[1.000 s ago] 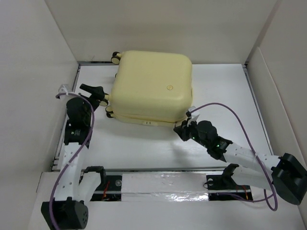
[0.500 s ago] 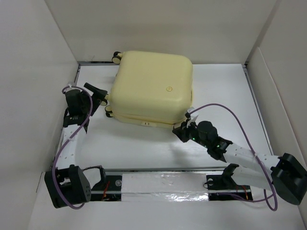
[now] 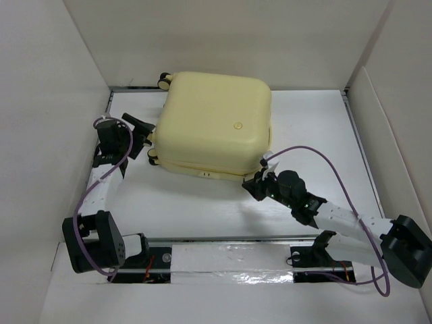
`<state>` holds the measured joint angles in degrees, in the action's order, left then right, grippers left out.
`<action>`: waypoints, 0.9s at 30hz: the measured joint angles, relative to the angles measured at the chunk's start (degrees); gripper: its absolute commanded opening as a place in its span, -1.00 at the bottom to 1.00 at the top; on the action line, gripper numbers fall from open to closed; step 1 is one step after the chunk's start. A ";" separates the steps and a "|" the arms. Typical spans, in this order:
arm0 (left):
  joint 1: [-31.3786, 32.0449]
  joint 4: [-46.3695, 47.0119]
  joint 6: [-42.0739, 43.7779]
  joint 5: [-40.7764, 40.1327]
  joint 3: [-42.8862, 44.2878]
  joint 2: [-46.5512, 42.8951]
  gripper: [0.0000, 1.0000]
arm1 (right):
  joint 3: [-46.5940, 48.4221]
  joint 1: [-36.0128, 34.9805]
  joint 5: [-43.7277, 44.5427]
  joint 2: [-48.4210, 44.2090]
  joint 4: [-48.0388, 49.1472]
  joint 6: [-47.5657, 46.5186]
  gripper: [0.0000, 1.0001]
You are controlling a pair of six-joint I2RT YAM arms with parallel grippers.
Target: Pack the luggage
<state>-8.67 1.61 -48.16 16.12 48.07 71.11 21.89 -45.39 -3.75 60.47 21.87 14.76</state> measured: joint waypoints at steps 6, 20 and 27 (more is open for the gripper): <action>0.11 2.89 -2.51 -0.02 0.17 2.08 0.66 | -0.02 0.00 -0.35 0.00 0.04 0.00 -1.00; -0.09 11.10 -9.60 -0.74 -1.16 5.53 -1.00 | -0.26 0.00 -0.35 0.02 0.46 -0.02 -1.00; 2.08 22.14 -11.15 -5.22 -12.07 -2.84 -1.00 | -0.31 0.00 1.01 -0.44 -0.48 -0.04 -1.00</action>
<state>-6.59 23.75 -59.31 10.90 36.01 68.27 21.58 -45.39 -2.74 60.03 21.39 14.72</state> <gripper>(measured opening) 0.523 0.132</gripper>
